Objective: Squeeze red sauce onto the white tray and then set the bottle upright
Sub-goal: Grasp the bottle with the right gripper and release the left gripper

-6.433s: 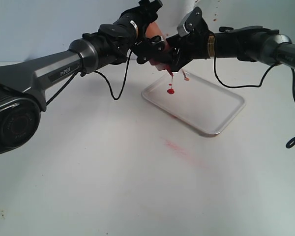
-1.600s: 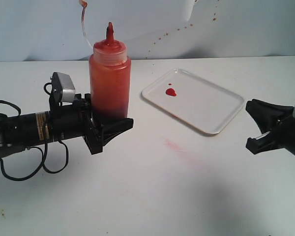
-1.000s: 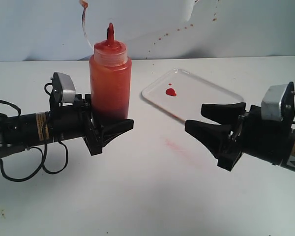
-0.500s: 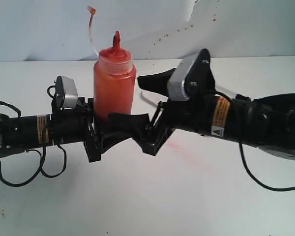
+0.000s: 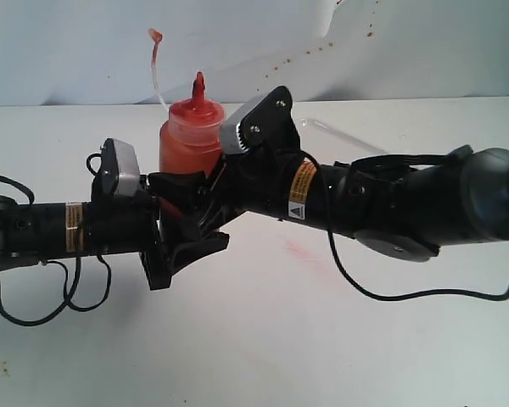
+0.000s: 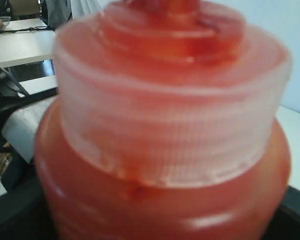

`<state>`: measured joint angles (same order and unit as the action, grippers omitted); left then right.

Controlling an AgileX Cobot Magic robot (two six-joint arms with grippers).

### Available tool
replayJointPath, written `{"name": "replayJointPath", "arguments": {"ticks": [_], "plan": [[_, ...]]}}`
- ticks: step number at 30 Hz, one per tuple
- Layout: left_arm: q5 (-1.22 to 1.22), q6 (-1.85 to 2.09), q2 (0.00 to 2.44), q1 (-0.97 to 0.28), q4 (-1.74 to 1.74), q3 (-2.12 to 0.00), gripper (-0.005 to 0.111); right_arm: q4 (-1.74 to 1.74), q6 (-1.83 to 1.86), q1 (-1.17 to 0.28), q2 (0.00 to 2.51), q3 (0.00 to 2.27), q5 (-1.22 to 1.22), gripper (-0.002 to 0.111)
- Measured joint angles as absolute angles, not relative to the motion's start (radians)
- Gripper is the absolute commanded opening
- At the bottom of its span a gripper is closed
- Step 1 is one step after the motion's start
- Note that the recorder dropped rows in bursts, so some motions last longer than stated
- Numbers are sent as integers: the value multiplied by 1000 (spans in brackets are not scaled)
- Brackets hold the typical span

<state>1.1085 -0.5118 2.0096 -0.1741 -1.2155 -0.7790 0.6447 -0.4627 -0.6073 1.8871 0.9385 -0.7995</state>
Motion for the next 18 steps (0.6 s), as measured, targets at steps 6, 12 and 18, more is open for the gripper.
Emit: {"name": "replayJointPath", "arguments": {"ticks": [6, 12, 18], "plan": [[952, -501, 2010, -172, -1235, -786, 0, 646, -463, -623, 1961, 1008, -754, 12], [864, -499, 2010, -170, -1295, -790, 0, 661, -463, -636, 1974, 1042, -656, 9], [780, -501, 2010, -174, -1347, -790, 0, 694, -473, -638, 1974, 1043, -591, 9]]}}
